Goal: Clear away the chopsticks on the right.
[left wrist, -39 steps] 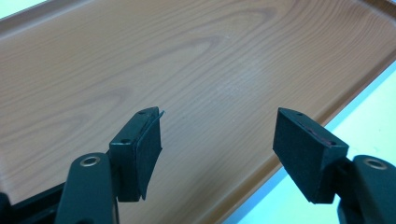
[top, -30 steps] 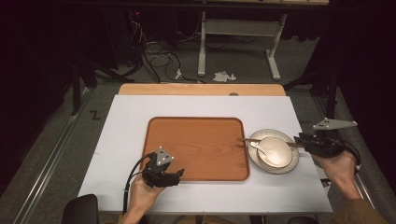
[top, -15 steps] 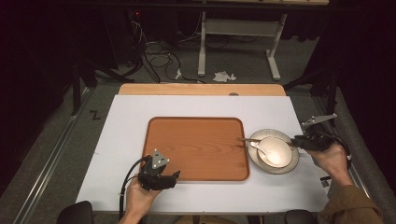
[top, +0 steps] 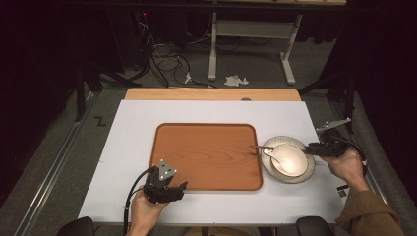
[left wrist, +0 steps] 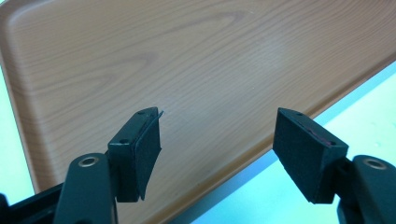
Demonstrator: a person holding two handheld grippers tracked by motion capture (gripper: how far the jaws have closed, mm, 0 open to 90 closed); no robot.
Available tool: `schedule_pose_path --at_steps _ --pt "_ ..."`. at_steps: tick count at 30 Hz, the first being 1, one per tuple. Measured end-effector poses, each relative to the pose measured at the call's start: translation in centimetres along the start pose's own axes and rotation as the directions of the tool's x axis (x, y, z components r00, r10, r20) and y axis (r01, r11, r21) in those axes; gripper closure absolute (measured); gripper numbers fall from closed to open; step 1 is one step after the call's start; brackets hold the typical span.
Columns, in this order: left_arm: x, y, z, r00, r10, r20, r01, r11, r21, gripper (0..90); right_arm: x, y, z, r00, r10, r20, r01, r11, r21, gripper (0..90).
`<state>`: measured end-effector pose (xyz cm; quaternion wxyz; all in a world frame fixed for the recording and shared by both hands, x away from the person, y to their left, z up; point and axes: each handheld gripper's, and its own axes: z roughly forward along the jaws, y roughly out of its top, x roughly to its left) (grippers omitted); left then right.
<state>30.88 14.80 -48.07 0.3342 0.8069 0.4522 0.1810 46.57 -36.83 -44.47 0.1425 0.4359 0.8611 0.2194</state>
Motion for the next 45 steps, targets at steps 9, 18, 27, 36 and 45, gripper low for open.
schedule_pose_path --at_steps 9,18,27,36,45 --pt "0.1 -0.3 -0.3 0.9999 -0.012 -0.012 0.012 0.9999 -0.008 31.9 0.1 1.4 0.8 0.9994 -0.033 -0.013 0.034 0.999 0.032 72.2" --pt "0.2 -0.3 -0.3 0.9998 -0.015 -0.012 0.015 0.9999 -0.008 31.8 0.3 1.7 1.1 0.9964 -0.079 -0.032 0.081 0.995 0.054 70.3" --pt "0.4 -0.3 -0.3 0.9997 -0.020 -0.011 0.019 0.9998 -0.010 31.8 0.2 2.1 1.1 0.9933 -0.115 -0.005 0.115 0.991 0.067 78.3" --pt "0.3 -0.3 -0.3 0.9998 -0.015 -0.014 0.015 0.9999 -0.008 31.7 0.7 2.4 1.6 0.9903 -0.139 -0.001 0.139 0.988 0.074 78.1" --pt "0.3 -0.3 -0.2 0.9998 -0.013 -0.014 0.013 0.9999 -0.006 31.6 0.7 2.6 1.8 0.9860 -0.167 0.004 0.166 0.983 0.081 77.5"
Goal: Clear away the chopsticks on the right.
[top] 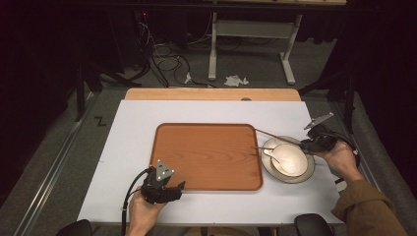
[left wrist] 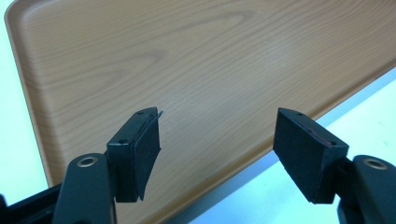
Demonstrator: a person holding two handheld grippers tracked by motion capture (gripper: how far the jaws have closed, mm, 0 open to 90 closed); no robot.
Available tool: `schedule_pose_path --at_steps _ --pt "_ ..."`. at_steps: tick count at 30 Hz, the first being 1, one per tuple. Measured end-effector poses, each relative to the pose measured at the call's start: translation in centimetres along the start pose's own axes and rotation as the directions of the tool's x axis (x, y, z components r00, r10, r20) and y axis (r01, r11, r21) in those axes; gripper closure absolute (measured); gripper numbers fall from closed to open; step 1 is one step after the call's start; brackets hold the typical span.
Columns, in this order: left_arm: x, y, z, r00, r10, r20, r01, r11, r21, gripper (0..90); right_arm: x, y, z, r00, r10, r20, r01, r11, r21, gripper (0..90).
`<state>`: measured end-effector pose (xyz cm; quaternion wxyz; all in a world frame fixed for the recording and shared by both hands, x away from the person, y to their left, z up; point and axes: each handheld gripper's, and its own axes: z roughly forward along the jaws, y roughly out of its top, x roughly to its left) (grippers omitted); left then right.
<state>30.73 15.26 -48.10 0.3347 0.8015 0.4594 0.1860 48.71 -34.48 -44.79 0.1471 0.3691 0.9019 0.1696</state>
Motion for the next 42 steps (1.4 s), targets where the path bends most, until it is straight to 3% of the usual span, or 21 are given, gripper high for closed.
schedule_pose_path --at_steps 9,16,19,24,25,28,31,34,39,42 --pt "0.3 0.1 -0.3 1.0000 -0.007 -0.001 0.007 0.9999 -0.013 31.6 0.4 0.6 0.2 0.9964 -0.063 0.056 0.062 0.998 0.028 83.0" --pt "0.1 0.2 -0.1 1.0000 0.003 0.006 -0.003 1.0000 -0.004 31.6 0.9 0.5 0.0 0.9879 -0.112 0.107 0.113 0.994 -0.003 84.9" --pt "0.1 0.2 -0.1 0.9999 0.007 0.009 -0.007 1.0000 -0.004 31.7 0.8 0.7 -0.4 0.9862 -0.104 0.129 0.109 0.994 -0.029 85.0" --pt "0.1 0.4 -0.1 0.9998 0.012 0.014 -0.012 0.9999 -0.006 31.7 0.8 0.7 -1.9 0.9902 -0.073 0.119 0.083 0.993 -0.080 85.1" --pt "0.1 0.4 0.1 0.9996 0.015 0.024 -0.015 0.9999 -0.003 31.8 1.2 0.6 -2.6 0.9929 -0.055 0.105 0.067 0.991 -0.114 85.1" --pt "0.1 0.7 0.6 0.9992 0.016 0.036 -0.016 0.9998 0.006 31.8 1.4 0.5 -3.1 0.9957 -0.044 0.082 0.056 0.988 -0.147 85.1" --pt "0.0 1.1 0.7 0.9973 0.045 0.057 -0.045 0.9990 0.003 31.9 2.0 0.4 -4.1 0.9974 -0.020 0.069 0.031 0.987 -0.159 85.1" --pt "-0.1 1.6 1.1 0.9958 0.059 0.070 -0.059 0.9982 0.002 32.0 3.1 0.3 -5.1 0.9981 0.001 0.062 0.011 0.982 -0.190 85.1" --pt "0.0 2.4 1.8 0.9899 0.062 0.127 -0.062 0.9981 -0.009 31.8 5.7 -0.2 -7.3 0.9990 -0.006 0.044 0.015 0.979 -0.205 85.0" --pt "-0.4 2.7 2.1 0.9852 0.102 0.138 -0.101 0.9948 -0.009 32.0 7.1 -0.2 -8.8 0.9995 -0.004 0.032 0.011 0.973 -0.229 85.1"
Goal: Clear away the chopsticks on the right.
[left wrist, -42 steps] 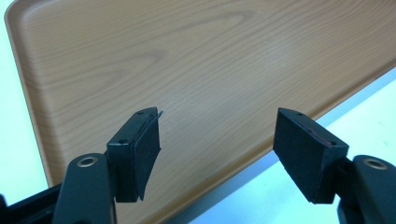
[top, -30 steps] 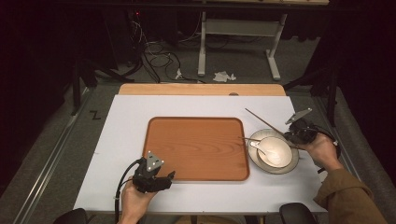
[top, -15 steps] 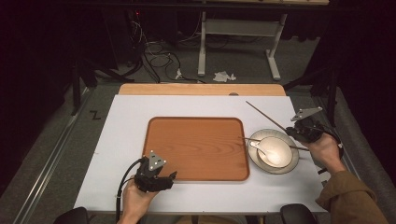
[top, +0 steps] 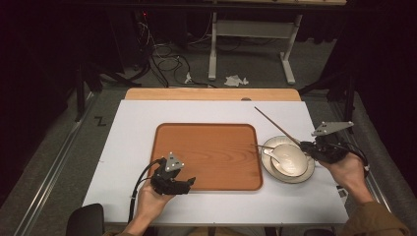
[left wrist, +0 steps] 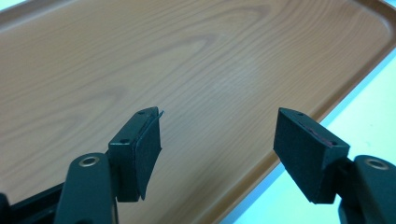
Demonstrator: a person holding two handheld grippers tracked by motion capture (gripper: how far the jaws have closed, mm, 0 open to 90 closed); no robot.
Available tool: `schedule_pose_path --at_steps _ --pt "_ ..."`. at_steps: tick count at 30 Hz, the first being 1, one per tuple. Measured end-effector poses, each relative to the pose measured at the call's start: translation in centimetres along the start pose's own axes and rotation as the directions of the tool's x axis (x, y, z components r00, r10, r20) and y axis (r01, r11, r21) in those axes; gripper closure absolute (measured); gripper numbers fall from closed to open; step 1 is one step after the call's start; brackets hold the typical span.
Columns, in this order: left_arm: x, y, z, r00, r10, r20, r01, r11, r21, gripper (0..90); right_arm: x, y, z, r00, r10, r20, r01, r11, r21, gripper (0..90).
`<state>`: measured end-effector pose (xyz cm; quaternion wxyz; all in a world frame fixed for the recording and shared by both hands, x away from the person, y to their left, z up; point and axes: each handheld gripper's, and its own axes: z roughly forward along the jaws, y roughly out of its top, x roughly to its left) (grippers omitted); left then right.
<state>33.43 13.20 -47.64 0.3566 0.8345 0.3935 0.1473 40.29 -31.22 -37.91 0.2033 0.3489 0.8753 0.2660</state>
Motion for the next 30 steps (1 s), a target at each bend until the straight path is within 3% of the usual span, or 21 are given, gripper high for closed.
schedule_pose_path --at_steps 4,10,16,19,22,28,30 --pt "0.0 0.6 0.3 0.9993 0.028 0.023 -0.028 0.9995 -0.011 32.1 2.4 0.7 -0.3 0.9998 0.013 -0.012 -0.013 1.000 -0.014 85.0" --pt "0.0 1.4 1.2 0.9986 0.023 0.048 -0.023 0.9997 -0.009 32.2 6.5 1.3 0.3 0.9978 0.040 -0.053 -0.041 0.999 -0.032 85.0" --pt "-0.3 1.7 1.4 0.9978 0.035 0.056 -0.034 0.9993 -0.012 32.2 9.7 1.5 1.7 0.9937 0.074 -0.085 -0.076 0.997 -0.018 85.0" --pt "-0.3 1.7 1.7 0.9975 0.034 0.062 -0.034 0.9994 -0.001 32.2 10.6 1.6 2.5 0.9893 0.103 -0.103 -0.107 0.994 -0.033 85.0" --pt "-0.3 1.7 1.6 0.9977 0.036 0.058 -0.036 0.9994 -0.002 32.2 11.2 1.9 3.5 0.9886 0.105 -0.108 -0.109 0.994 -0.032 84.9" --pt "-0.4 1.6 1.6 0.9974 0.039 0.061 -0.039 0.9992 0.001 32.3 12.6 2.2 6.1 0.9917 0.080 -0.100 -0.080 0.997 0.005 84.9" --pt "-0.6 1.6 1.7 0.9972 0.043 0.060 -0.044 0.9990 0.006 32.3 12.9 2.2 7.0 0.9947 0.068 -0.078 -0.066 0.997 0.028 84.9"
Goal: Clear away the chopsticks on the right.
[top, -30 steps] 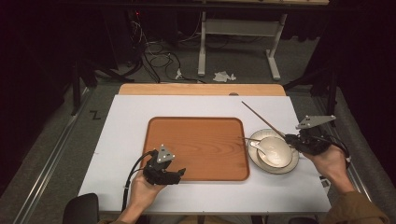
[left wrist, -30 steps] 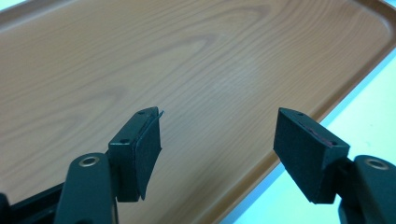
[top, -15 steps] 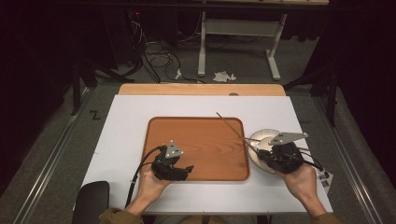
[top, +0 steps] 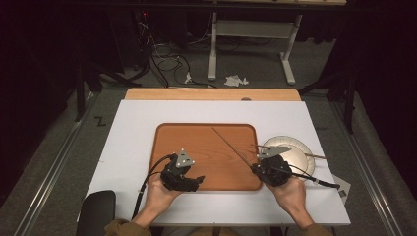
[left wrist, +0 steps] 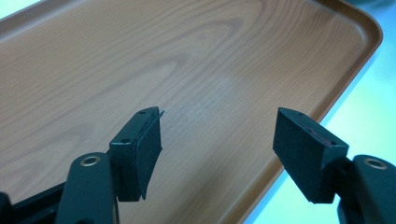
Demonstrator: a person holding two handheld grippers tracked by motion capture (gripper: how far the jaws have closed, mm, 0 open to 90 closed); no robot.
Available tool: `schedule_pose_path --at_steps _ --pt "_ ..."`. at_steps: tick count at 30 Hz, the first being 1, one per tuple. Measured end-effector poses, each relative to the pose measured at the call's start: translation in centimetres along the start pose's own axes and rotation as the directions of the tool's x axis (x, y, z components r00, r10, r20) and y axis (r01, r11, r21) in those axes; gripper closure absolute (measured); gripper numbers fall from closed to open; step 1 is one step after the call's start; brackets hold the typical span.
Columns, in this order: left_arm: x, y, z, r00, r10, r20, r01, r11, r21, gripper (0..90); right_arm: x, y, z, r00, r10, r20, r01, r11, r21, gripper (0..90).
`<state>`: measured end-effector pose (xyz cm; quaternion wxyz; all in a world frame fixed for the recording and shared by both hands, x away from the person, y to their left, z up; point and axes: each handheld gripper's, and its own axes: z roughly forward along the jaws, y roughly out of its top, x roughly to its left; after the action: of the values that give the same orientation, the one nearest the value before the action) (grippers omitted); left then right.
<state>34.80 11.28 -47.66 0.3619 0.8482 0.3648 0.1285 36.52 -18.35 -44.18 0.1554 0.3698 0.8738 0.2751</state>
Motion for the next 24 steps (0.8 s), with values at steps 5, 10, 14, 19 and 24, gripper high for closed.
schedule_pose_path --at_steps 5,10,14,19,24 --pt "-0.1 -0.1 0.1 1.0000 -0.004 0.007 0.004 1.0000 0.005 32.3 0.1 0.1 2.1 0.9998 0.017 0.013 -0.018 0.999 0.031 84.9" --pt "0.0 -0.4 -0.7 0.9997 -0.023 0.009 0.023 0.9995 -0.021 32.3 0.3 0.3 3.8 0.9993 0.036 0.010 -0.037 0.997 0.061 84.9" --pt "0.0 -0.5 -0.8 0.9997 -0.025 0.006 0.025 0.9995 -0.018 32.3 0.4 0.3 4.8 0.9986 0.049 0.017 -0.051 0.995 0.086 84.9" --pt "-0.1 -0.6 -0.7 0.9998 -0.022 0.001 0.022 0.9997 -0.013 32.3 0.1 0.0 5.6 0.9962 0.058 0.065 -0.067 0.987 0.145 84.8" --pt "-0.4 -0.7 -0.6 0.9999 -0.009 -0.011 0.009 0.9999 -0.005 32.3 -0.8 -0.2 5.7 0.9884 0.129 0.079 -0.139 0.982 0.131 84.4"
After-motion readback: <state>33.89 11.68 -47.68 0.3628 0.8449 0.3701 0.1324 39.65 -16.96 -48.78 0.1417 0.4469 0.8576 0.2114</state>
